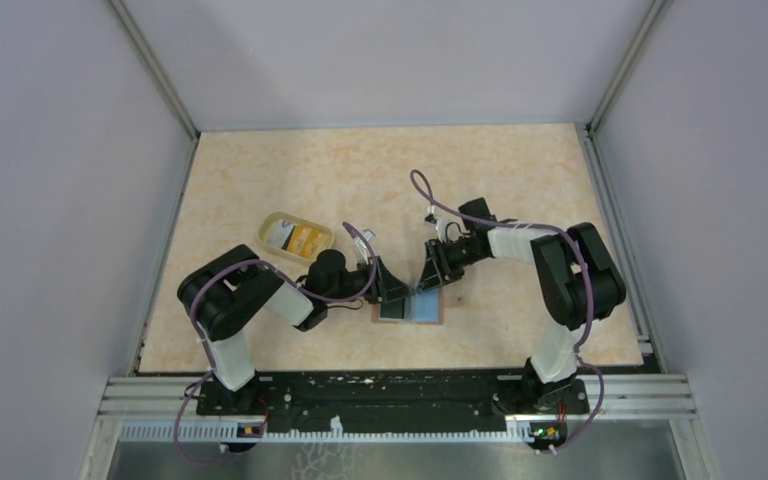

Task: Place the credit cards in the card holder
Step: Insert the credit card into the card holder.

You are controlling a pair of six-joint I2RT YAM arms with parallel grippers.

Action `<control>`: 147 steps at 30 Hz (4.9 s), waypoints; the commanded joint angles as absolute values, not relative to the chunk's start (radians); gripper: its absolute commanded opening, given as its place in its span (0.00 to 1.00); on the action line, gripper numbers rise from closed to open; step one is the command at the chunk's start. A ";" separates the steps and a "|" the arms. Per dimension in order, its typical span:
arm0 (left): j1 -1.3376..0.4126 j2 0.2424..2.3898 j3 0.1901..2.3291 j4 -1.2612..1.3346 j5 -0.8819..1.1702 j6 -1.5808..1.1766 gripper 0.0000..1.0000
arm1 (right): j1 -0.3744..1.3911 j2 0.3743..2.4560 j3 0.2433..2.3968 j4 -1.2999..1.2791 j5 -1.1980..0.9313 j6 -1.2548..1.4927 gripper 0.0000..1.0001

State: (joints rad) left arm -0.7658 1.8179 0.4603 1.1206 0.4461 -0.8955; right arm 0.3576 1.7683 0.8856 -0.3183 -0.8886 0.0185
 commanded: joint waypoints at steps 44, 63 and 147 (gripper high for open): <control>-0.759 1.822 0.446 1.146 0.462 -0.894 0.39 | 0.318 1.821 0.933 -0.142 -1.050 0.167 0.44; -0.755 1.830 0.448 1.158 0.474 -0.900 0.38 | 0.273 1.827 0.908 -0.094 -1.115 0.196 0.43; -0.749 1.618 0.460 0.718 0.372 -0.826 0.39 | 0.363 1.697 0.964 -0.330 -0.950 -0.146 0.40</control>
State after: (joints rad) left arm -0.7544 1.6485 0.4370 0.8268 0.3950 -0.8692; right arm 0.3462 1.7287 0.9325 -0.3367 -0.9249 -0.1200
